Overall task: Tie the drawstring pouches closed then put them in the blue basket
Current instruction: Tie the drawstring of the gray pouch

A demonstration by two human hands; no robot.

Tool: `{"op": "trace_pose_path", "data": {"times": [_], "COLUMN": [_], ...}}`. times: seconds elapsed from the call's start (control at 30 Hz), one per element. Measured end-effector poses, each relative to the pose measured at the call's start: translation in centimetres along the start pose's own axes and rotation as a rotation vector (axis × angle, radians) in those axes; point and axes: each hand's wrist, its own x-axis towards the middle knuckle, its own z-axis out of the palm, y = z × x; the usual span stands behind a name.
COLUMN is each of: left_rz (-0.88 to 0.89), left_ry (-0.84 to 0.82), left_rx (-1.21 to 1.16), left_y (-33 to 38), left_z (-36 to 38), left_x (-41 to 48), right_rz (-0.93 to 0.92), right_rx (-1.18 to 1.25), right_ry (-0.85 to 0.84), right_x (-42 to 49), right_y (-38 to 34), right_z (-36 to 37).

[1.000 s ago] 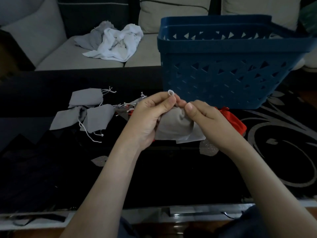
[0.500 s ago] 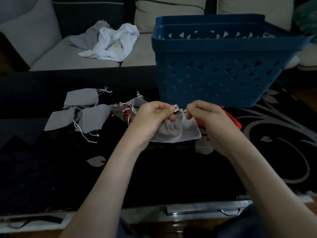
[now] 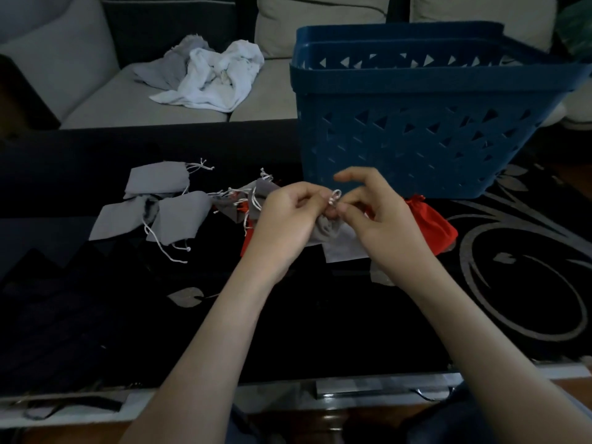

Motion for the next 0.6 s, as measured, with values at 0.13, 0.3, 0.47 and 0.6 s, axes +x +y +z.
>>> {"op": "trace_pose_path", "data": {"times": [0.13, 0.3, 0.47, 0.6], "left_rz": [0.050, 0.106, 0.155, 0.133], "left_ry": [-0.049, -0.028, 0.058, 0.059], "left_rx": [0.125, 0.224, 0.280, 0.214], "left_y": [0.01, 0.10, -0.08, -0.05], "left_z": [-0.28, 0.18, 0.43, 0.46], "left_x": [-0.33, -0.81, -0.66, -0.59], "right_rz": [0.055, 0.091, 0.113, 0.151], "right_rx": [-0.013, 0.053, 0.014, 0.098], "right_ry": [0.074, 0.106, 0.111, 0.119], "right_x": [0.08, -0.02, 0.07, 0.26], "right_y": [0.08, -0.10, 0.00, 0.02], "right_z": [0.18, 0.00, 0.17, 0.01]}}
